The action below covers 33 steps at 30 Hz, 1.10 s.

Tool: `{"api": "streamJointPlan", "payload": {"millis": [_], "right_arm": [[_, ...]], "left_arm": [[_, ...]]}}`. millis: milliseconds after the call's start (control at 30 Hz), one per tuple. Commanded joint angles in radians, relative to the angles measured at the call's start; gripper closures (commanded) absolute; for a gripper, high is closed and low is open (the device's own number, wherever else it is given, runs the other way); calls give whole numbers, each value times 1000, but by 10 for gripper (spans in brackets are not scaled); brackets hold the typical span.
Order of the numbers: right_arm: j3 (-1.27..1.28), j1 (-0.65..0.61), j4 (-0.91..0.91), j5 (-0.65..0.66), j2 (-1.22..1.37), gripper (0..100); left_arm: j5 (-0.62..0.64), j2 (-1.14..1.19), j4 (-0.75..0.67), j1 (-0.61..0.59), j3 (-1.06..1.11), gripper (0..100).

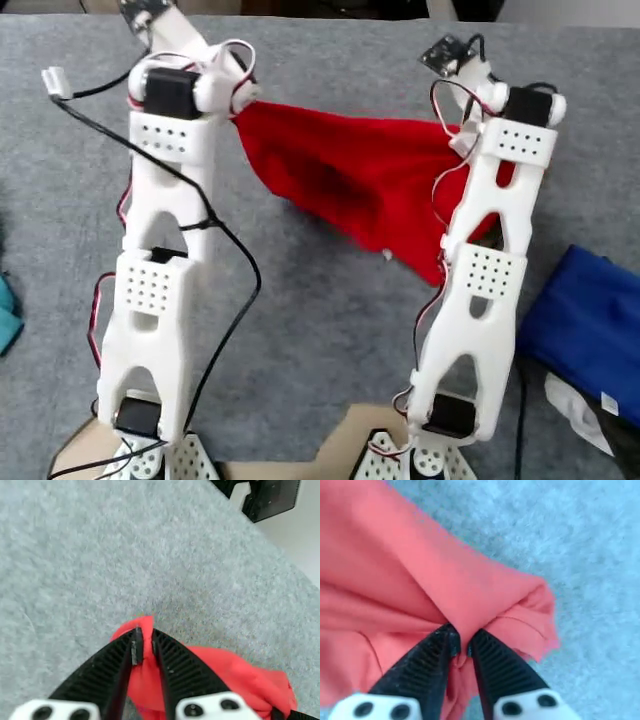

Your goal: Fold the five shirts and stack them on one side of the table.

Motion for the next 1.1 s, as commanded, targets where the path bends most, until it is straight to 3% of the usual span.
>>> {"api": "streamJointPlan", "payload": {"millis": [0,200,467,800,1067], "right_arm": [[-44,-4,18,11,-134,993],[36,2,18,12,-228,993],[513,-33,18,37,-522,994],[880,-44,12,43,-932,994],[1133,-73,14,37,-1392,994]], "left_arm": [[-52,-116,14,-44,21,980],[-87,-263,14,-46,385,980],[-161,-565,-12,-38,942,980],[-358,-1116,-272,-140,1571,980],[-431,-1629,-368,-153,1884,980]]}}
